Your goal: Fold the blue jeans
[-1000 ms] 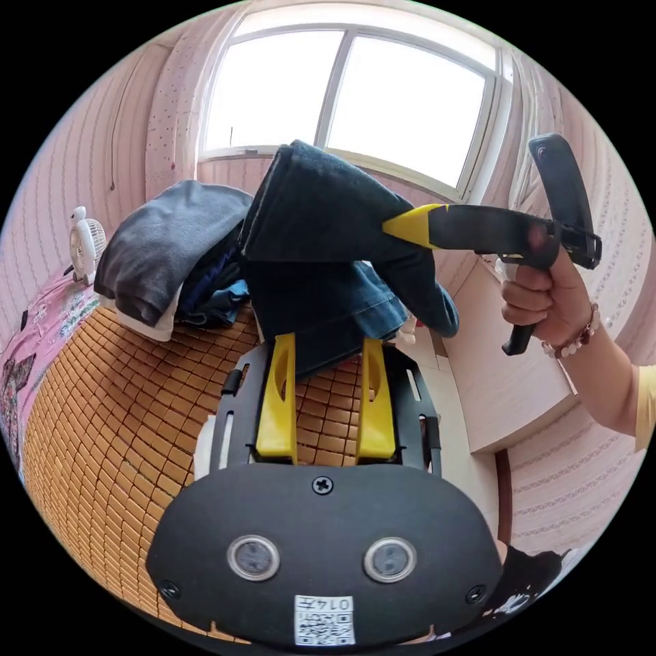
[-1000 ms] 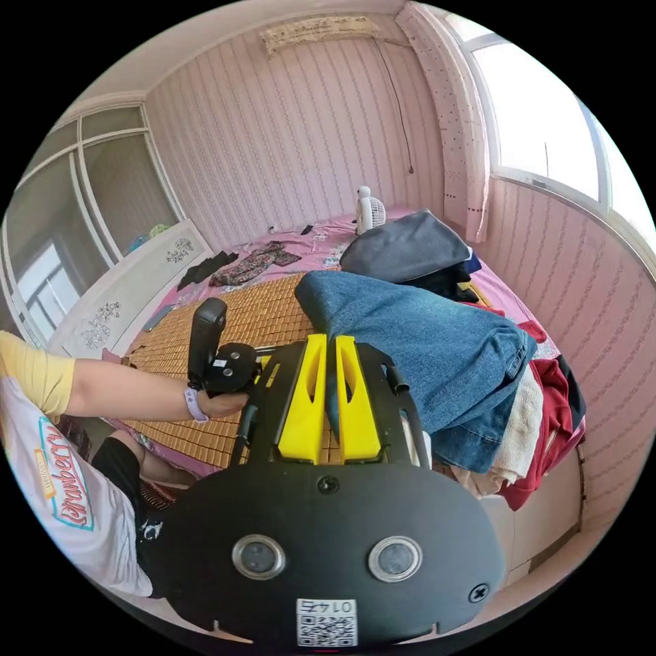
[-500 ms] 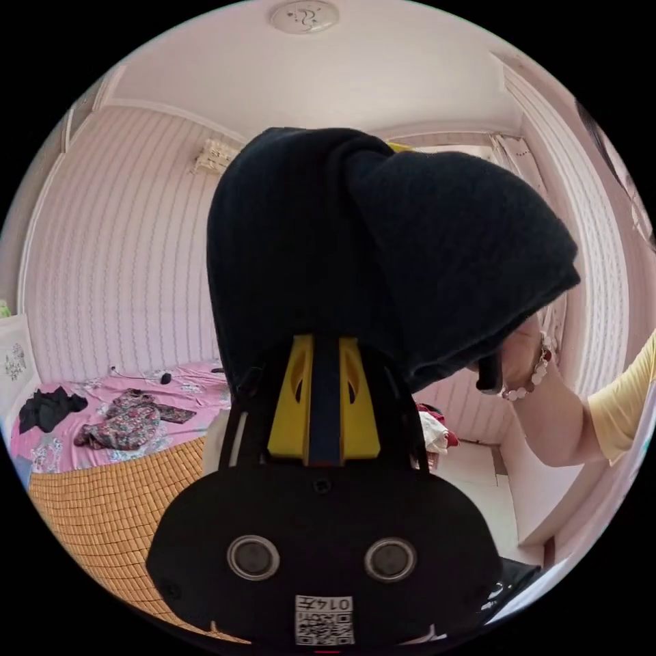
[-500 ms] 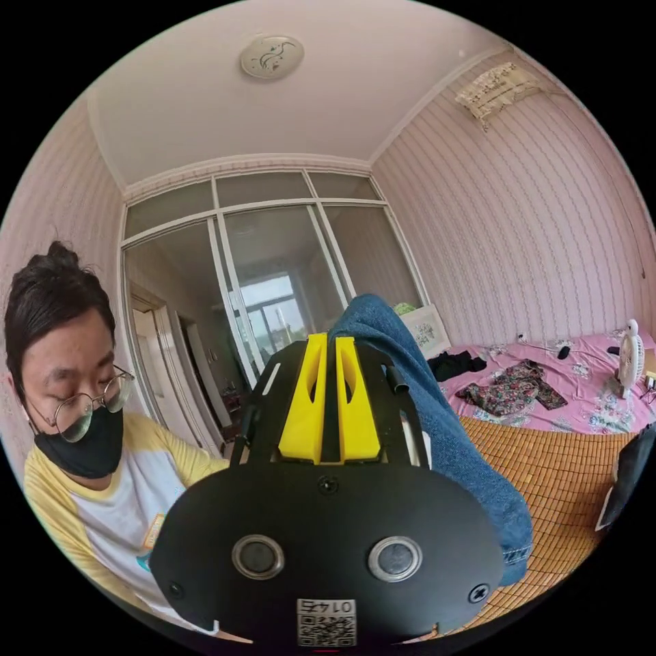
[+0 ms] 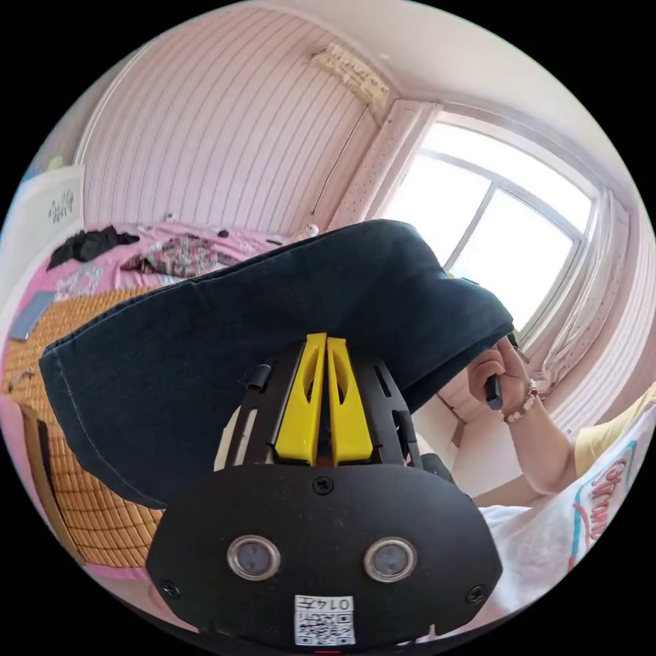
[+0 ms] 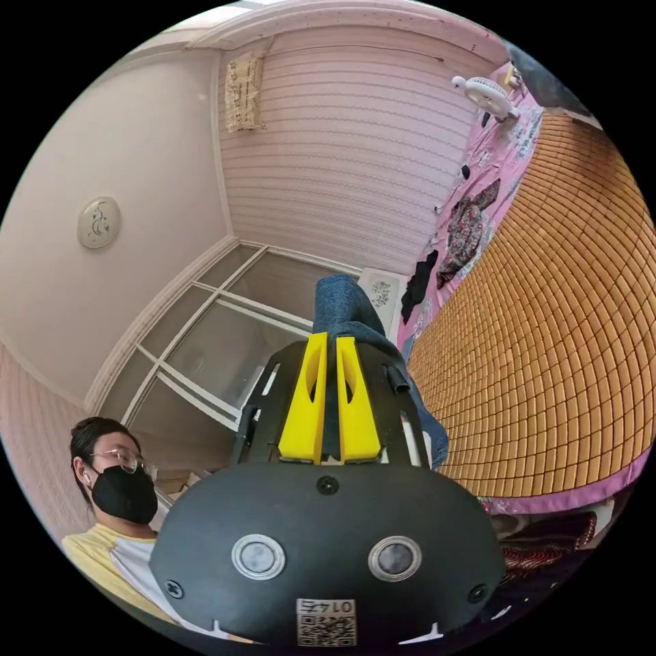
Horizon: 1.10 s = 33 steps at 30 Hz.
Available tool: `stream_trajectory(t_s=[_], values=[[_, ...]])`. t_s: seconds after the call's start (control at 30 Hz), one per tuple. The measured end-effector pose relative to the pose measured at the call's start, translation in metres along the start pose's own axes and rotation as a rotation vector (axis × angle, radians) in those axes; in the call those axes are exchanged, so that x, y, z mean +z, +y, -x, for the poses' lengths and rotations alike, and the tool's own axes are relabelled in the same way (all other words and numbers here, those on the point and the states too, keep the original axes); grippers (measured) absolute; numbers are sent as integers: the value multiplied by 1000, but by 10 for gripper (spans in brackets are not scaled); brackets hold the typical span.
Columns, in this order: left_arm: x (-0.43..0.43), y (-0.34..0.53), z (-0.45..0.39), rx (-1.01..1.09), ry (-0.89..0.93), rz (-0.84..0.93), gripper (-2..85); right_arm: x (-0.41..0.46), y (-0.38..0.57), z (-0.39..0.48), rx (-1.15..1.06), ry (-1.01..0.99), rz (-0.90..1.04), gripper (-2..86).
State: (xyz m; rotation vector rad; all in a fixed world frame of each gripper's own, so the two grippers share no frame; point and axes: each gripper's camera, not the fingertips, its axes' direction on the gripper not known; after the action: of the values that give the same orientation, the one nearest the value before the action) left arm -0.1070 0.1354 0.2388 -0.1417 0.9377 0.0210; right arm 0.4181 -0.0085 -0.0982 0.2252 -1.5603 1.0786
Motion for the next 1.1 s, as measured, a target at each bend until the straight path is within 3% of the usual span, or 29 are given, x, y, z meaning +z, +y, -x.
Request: stream_trajectory(t_s=[0.17,0.23,0.37,0.47,0.6,0.7,0.83,0.97,1.1], values=[[35,71,59,-213,93,141,-9,3,3,-123,94,677,98,16],[17,85,76,-251,78,113,-8,2,1,-134,80,778,96,19],[-53,102,111,-262,-222,-61,17,31,-2,-137,-34,962,166,26],[-77,100,134,-240,-469,-90,76,63,7,-123,-160,1118,84,23],[-55,86,181,-340,-410,52,117,122,21,-121,-277,1045,90,36],[-39,81,204,-470,-350,147,107,195,37,-147,-259,893,295,63],[-56,71,202,-486,-216,149,51,309,76,-159,-373,756,572,89],[-75,49,145,-274,-192,116,42,419,100,-163,-355,599,786,128],[-54,42,79,-22,-152,207,44,479,113,-158,-379,609,834,145]])
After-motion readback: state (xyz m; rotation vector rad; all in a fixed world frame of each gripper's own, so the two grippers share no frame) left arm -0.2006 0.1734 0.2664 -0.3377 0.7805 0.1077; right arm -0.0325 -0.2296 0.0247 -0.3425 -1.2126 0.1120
